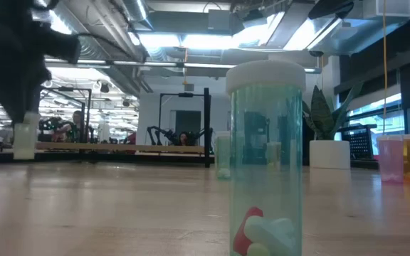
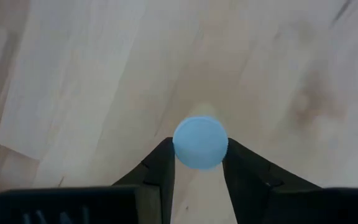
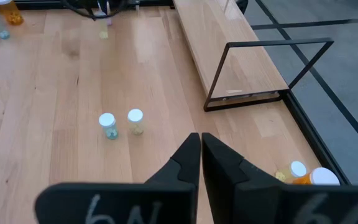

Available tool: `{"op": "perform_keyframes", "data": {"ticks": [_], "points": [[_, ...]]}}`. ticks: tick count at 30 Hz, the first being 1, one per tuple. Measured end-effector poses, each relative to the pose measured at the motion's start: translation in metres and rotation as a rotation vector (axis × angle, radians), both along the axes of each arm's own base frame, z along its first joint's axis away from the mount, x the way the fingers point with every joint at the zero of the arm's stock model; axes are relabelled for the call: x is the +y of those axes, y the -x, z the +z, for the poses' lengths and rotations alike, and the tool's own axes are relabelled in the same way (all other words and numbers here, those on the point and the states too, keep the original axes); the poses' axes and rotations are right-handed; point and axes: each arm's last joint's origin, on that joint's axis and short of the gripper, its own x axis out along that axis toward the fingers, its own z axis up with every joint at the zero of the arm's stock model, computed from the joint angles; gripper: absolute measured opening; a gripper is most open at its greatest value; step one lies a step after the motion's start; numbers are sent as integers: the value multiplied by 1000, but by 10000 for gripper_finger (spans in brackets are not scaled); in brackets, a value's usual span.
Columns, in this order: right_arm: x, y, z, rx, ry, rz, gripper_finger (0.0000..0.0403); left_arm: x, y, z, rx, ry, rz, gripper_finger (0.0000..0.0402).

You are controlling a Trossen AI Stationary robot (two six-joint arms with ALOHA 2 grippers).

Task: Pick and place medicine bottles onto shelf by color
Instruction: Put the bottom left yellow pill bottle on the shelf

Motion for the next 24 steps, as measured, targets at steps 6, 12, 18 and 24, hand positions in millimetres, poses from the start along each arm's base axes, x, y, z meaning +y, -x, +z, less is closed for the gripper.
{"op": "perform_keyframes", "data": {"ticks": [6, 12, 18, 24], "points": [[0, 0, 0, 0, 0, 0, 19, 0, -4, 37, 3, 1, 7, 105], [0, 0, 0, 1, 3, 1, 19, 11, -8, 83, -16, 25, 69, 105], [0, 0, 0, -2, -6, -5, 19, 34, -8, 117, -32, 27, 183, 105], [0, -3, 2, -33, -19, -11, 19, 64, 1, 138, 27, -2, 269, 105]]}}
